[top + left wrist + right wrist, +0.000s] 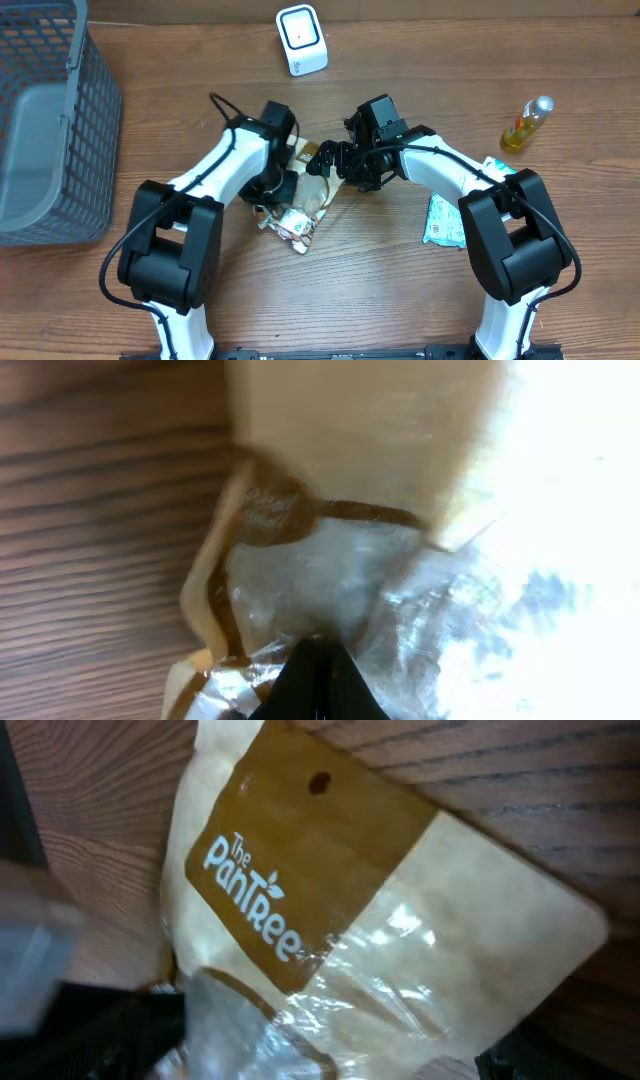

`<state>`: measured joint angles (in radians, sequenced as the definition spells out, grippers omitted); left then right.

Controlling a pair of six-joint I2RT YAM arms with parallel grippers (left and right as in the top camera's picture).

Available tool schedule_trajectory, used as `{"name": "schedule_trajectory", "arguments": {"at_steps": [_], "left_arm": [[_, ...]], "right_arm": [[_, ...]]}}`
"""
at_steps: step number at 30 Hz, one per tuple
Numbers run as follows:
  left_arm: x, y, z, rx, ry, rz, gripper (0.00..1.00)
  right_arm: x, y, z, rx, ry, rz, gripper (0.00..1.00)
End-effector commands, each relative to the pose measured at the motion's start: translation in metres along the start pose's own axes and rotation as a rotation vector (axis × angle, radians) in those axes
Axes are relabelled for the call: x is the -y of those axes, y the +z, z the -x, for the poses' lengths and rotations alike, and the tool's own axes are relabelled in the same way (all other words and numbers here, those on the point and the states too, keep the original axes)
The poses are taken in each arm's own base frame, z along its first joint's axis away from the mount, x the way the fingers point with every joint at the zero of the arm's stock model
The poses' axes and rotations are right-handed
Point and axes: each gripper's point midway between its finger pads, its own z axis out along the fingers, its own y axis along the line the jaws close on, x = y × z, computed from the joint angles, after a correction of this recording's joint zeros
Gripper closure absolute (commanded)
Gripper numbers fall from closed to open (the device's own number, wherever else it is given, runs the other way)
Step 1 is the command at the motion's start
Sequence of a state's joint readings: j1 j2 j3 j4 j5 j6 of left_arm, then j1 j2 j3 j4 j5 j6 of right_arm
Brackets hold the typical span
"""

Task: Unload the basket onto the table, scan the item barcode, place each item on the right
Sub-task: 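Grasp the PanTree bag's top edge with the right gripper too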

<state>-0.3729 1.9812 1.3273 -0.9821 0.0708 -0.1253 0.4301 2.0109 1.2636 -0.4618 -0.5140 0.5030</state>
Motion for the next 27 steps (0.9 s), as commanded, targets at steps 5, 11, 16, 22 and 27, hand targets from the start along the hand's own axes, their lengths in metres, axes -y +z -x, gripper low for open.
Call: {"name": "schedule_trajectory", "arguments": {"at_steps": [5,11,16,22,27], "left_arm": [[0.013,0.014,-0.010,-0.052,0.140,0.000,0.94],[0.012,0.014,-0.010,-0.051,0.139,0.001,0.94],[0.012,0.014,-0.009,-0.048,0.140,0.005,0.94],[0.011,0.015,-0.006,-0.036,0.141,0.010,0.94],[0.013,0.015,-0.006,-0.035,0.204,-0.001,0.94]], "right_arm": [[0.023,0.008,-0.001,0.022,0.012,-0.080,0.07],[0.027,0.007,-0.002,0.022,0.013,-0.099,0.06],[0.028,-0.009,0.032,0.111,-0.022,-0.076,0.00],[0.030,-0.022,0.052,0.155,-0.086,-0.067,0.00],[0.017,-0.018,0.051,0.153,-0.243,-0.034,0.00]]}}
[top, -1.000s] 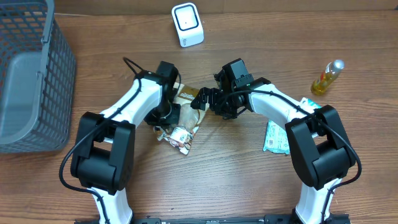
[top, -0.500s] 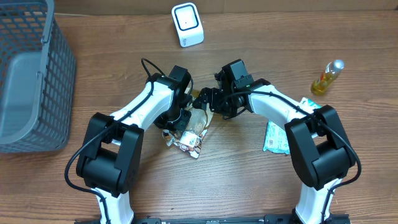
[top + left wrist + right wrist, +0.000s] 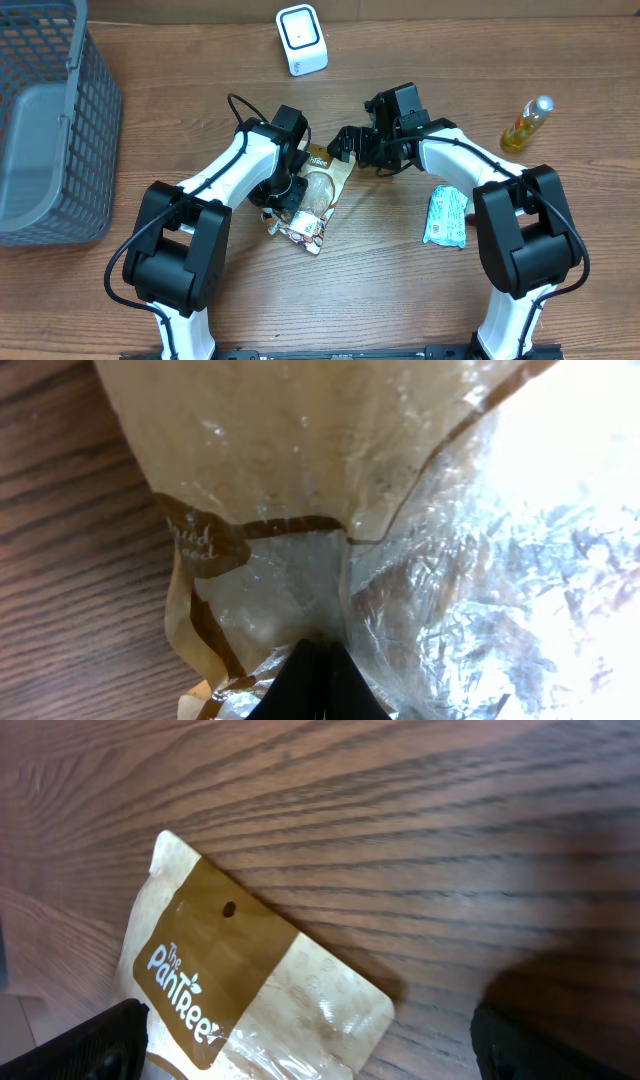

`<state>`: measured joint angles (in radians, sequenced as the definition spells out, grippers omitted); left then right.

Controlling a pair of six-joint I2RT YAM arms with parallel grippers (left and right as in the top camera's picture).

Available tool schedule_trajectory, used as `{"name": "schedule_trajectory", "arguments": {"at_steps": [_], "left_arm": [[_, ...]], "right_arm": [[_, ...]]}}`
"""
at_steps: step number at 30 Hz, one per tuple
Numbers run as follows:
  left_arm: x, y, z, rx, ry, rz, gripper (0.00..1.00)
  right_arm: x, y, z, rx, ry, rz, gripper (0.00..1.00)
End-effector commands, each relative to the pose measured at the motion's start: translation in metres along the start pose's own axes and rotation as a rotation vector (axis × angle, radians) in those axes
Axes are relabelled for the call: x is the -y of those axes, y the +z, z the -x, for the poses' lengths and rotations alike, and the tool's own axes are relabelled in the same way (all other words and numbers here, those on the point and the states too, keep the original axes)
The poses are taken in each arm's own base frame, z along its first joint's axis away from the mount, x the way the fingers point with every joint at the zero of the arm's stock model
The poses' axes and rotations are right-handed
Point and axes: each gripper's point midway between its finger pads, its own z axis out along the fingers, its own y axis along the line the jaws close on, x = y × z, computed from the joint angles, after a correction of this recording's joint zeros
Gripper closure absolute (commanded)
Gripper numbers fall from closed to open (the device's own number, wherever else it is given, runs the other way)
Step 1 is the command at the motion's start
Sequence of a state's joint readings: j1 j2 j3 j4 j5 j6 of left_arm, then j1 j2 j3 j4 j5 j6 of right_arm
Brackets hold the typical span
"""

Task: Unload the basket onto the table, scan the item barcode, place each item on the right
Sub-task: 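Grasp the PanTree bag's top edge with the right gripper too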

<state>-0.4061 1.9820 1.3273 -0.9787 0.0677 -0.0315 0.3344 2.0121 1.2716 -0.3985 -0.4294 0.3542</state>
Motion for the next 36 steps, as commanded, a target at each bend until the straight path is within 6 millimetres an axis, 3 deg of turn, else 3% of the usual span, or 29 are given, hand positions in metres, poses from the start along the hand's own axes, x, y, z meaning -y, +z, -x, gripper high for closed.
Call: {"name": "schedule_trajectory", "arguments": {"at_steps": [1,11,17,21,26,32,34,36], "left_arm": [[0.003,0.014,-0.005,-0.036,0.089,-0.009,0.94],[0.003,0.020,-0.013,-0.059,0.235,-0.015,0.96],[0.001,0.027,-0.016,-0.057,0.265,-0.010,0.95],[-0.005,0.023,-0.015,-0.062,0.205,0.027,0.89],[-0.006,-0.010,0.002,-0.019,0.082,0.052,0.91],[0.000,-0.070,0.039,0.166,0.027,0.044,0.87],[0.001,-0.086,0.039,0.187,0.000,0.041,0.84],[0.001,-0.094,0.032,0.166,-0.055,0.038,0.91]], "right_arm": [[-0.018,0.005,0.003,0.004,-0.142,0.045,0.00],[-0.030,0.012,-0.026,-0.093,-0.144,0.047,0.00],[-0.030,0.013,-0.014,-0.041,-0.167,0.033,0.00],[-0.031,0.013,-0.006,-0.004,-0.181,0.033,0.00],[-0.031,0.013,-0.008,-0.011,-0.179,0.031,0.00],[-0.029,0.013,-0.012,-0.029,-0.172,0.023,0.00],[-0.027,0.013,-0.014,-0.038,-0.167,0.019,0.00],[-0.025,0.013,-0.015,-0.041,-0.164,0.009,0.00]]}}
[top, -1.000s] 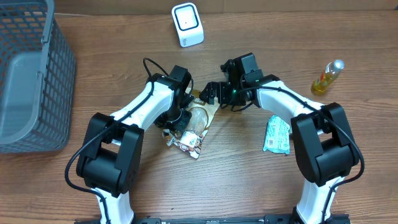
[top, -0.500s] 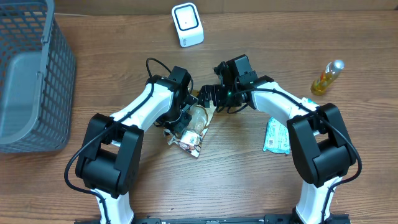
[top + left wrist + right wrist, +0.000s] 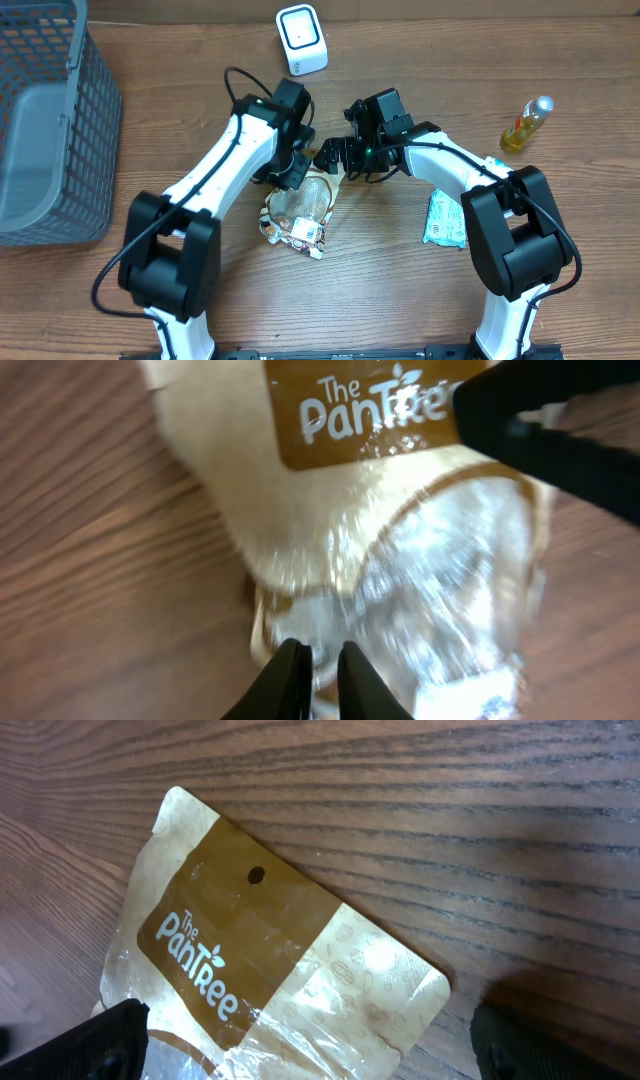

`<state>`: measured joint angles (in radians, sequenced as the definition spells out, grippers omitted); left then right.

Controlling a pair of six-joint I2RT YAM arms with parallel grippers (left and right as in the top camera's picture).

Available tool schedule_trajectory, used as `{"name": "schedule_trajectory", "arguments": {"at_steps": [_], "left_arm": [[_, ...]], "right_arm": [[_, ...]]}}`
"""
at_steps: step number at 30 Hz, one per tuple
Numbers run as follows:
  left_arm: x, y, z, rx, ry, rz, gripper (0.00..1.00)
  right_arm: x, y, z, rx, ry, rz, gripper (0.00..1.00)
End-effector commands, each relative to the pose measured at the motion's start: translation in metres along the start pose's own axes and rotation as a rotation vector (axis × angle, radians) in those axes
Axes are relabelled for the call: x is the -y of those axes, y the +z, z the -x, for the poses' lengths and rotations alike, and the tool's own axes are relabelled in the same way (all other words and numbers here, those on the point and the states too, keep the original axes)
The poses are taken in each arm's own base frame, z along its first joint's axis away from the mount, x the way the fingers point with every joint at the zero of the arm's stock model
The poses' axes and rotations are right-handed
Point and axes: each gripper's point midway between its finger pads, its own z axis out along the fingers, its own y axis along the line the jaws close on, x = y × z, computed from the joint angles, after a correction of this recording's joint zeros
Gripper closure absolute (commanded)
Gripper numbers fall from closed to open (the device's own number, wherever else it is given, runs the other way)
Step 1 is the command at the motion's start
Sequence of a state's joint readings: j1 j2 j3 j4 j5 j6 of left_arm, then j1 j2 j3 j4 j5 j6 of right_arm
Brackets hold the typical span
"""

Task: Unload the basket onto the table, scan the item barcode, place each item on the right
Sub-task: 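Grasp the PanTree bag's top edge with the right gripper too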

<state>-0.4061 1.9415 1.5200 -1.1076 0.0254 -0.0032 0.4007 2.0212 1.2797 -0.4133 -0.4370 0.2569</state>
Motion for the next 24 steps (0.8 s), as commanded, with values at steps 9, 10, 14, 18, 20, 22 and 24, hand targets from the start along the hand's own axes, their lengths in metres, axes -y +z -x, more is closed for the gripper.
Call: {"name": "schedule_trajectory", "arguments": {"at_steps": [9,10,14,18,20,22,24], "left_arm": [[0.001,-0.011,-0.068,-0.224,-0.277,0.038,0.96],[0.001,-0.007,-0.075,-0.247,-0.290,0.043,0.96],[0.000,0.012,-0.095,-0.303,-0.315,0.055,0.96],[-0.001,0.034,-0.095,-0.267,-0.364,0.060,0.96],[-0.001,0.045,-0.093,-0.241,-0.385,0.056,0.96],[-0.002,0.054,-0.095,-0.230,-0.387,0.057,0.95],[-0.004,0.059,-0.095,-0.222,-0.385,0.061,0.95]], "right_arm": [[-0.003,0.000,0.008,0.024,-0.027,-0.007,0.00],[-0.003,0.000,0.009,0.027,-0.030,-0.006,0.00],[-0.004,0.000,0.010,0.030,-0.031,-0.005,0.00],[-0.004,0.000,0.009,0.029,-0.030,-0.006,0.00],[-0.004,0.000,0.009,0.029,-0.031,-0.005,0.00],[-0.004,0.000,0.011,0.035,-0.035,-0.003,0.00],[-0.007,0.000,0.019,0.070,-0.077,0.007,0.00]]}}
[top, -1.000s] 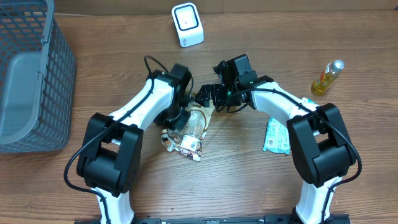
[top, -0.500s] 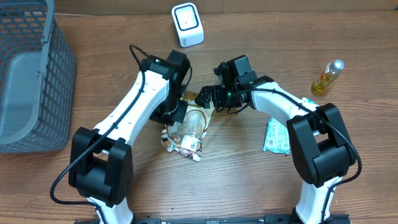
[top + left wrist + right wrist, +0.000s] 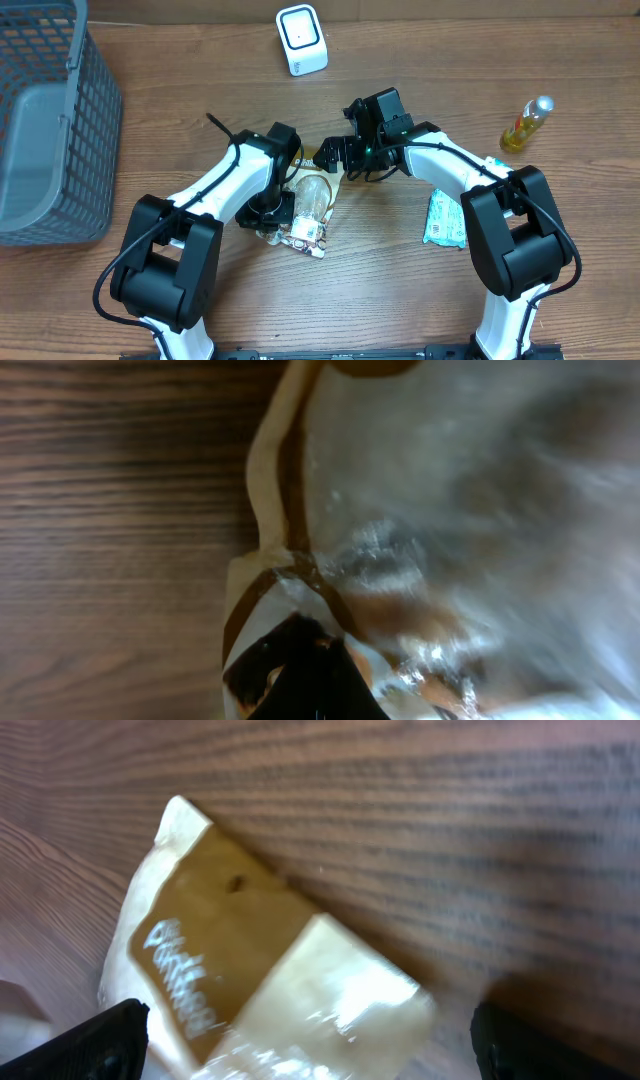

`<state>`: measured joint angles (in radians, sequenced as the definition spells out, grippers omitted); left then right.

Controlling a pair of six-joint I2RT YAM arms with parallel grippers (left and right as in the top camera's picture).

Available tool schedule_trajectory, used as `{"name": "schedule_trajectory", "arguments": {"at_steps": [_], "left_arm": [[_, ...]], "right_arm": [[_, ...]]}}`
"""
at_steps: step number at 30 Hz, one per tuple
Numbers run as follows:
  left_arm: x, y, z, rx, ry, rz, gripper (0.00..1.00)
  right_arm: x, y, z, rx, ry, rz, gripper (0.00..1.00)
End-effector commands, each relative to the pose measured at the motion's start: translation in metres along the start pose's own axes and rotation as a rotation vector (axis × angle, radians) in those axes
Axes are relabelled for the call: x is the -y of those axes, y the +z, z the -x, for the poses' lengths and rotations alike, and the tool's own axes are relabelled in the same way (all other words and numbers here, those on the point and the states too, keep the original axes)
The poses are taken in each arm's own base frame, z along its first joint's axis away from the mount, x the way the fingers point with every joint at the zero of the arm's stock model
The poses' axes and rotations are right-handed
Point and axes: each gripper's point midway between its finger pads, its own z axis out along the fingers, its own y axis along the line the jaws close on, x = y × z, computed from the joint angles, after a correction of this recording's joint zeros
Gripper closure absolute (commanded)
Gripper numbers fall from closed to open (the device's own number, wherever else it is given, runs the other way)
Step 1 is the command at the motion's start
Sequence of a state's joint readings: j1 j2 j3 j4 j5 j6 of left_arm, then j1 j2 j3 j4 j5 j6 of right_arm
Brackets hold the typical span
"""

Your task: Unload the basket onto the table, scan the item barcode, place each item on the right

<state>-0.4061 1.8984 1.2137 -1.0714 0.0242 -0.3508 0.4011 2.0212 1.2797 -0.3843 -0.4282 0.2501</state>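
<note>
The snack pouch (image 3: 308,196), tan and brown with a clear window, lies on the table between both arms. My left gripper (image 3: 272,208) is at its lower left edge. In the left wrist view the dark fingertips (image 3: 312,675) are pressed together on the pouch's crinkled edge (image 3: 400,530). My right gripper (image 3: 335,155) hovers open over the pouch's brown top. In the right wrist view its fingers (image 3: 110,1038) stand wide apart on either side of the pouch (image 3: 230,940). The white scanner (image 3: 301,40) stands at the far edge.
A grey mesh basket (image 3: 45,120) fills the left side. A green packet (image 3: 445,216) lies under the right arm, and a small yellow bottle (image 3: 527,124) lies at the far right. The table (image 3: 400,290) is brown wood.
My left gripper has moved from the pouch's top to its lower left edge and has shut on it. The right gripper has hardly moved and remains open.
At first my left gripper was shut on the pouch with the right gripper close over its top. Then the right gripper stood farther back. Later the left gripper was off the pouch at its top, jaws slightly apart. Now it grips the lower edge.
</note>
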Motion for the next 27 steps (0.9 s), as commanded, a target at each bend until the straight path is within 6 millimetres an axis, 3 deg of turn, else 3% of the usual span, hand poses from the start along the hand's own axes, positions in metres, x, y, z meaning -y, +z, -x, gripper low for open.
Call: {"name": "schedule_trajectory", "arguments": {"at_steps": [1,6,10,17,22,27], "left_arm": [[-0.005,0.010,-0.002,0.016,-0.036,0.022,0.95],[-0.014,0.009,0.010,0.058,-0.059,0.039,0.95],[-0.018,0.009,0.013,0.065,-0.064,0.035,0.95],[-0.017,0.008,0.031,0.128,-0.054,0.010,0.93],[-0.011,0.004,0.040,0.159,-0.034,-0.019,0.92],[-0.008,0.000,0.046,0.180,0.016,-0.030,0.91]], "right_arm": [[-0.006,-0.001,0.018,0.062,-0.073,0.011,0.00],[-0.008,-0.017,0.034,0.101,-0.067,0.060,0.00],[-0.029,-0.036,0.044,0.129,-0.146,0.200,0.03],[-0.045,-0.060,0.066,0.232,-0.233,0.221,0.00],[-0.032,-0.048,0.052,0.174,-0.208,0.159,0.00],[-0.017,-0.036,0.024,0.063,-0.144,0.097,0.00]]}}
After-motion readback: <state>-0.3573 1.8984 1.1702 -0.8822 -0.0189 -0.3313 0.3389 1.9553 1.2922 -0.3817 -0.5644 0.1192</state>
